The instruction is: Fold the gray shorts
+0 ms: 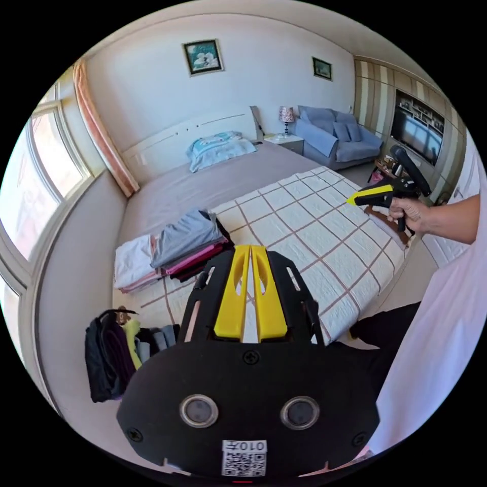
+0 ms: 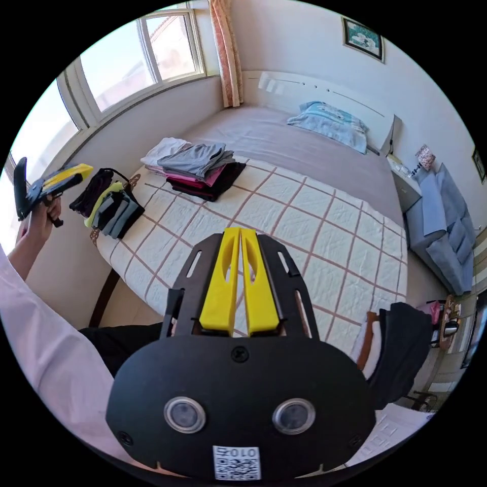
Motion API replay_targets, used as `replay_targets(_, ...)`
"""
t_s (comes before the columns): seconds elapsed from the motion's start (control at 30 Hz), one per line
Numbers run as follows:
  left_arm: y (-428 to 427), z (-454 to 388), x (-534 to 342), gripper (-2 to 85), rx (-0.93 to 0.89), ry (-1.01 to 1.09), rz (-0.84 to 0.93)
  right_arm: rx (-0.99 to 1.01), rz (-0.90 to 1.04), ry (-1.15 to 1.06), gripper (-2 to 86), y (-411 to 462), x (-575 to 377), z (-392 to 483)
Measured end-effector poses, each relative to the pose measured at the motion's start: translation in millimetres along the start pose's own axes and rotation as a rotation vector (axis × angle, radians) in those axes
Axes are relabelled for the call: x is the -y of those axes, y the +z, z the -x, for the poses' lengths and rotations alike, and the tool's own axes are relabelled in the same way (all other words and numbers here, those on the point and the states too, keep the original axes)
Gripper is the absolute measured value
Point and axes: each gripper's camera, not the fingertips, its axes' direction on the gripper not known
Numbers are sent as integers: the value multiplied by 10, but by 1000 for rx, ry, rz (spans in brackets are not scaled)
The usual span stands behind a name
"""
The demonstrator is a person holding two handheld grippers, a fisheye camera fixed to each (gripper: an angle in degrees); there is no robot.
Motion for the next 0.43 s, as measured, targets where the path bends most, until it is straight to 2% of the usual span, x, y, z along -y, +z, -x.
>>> replay_targets(0.1, -564, -232, 350, -2, 97, -29, -87, -127, -49, -31, 48, -373, -211, -217)
replay_targets(0.23, -1460, -673, 656, -2, 161, -110, -334, -209, -126, 13, 104, -818, -602, -715)
replay_targets(0.33, -1918, -1072, 866, -1, 239, -139, -392, -300, -142, 84, 126, -903, -1006, -1178)
replay_targets(0.43, -2136, -1392, 1005, 0, 248, -142, -415, -354, -73, 187, 161, -659, -1393, -1759)
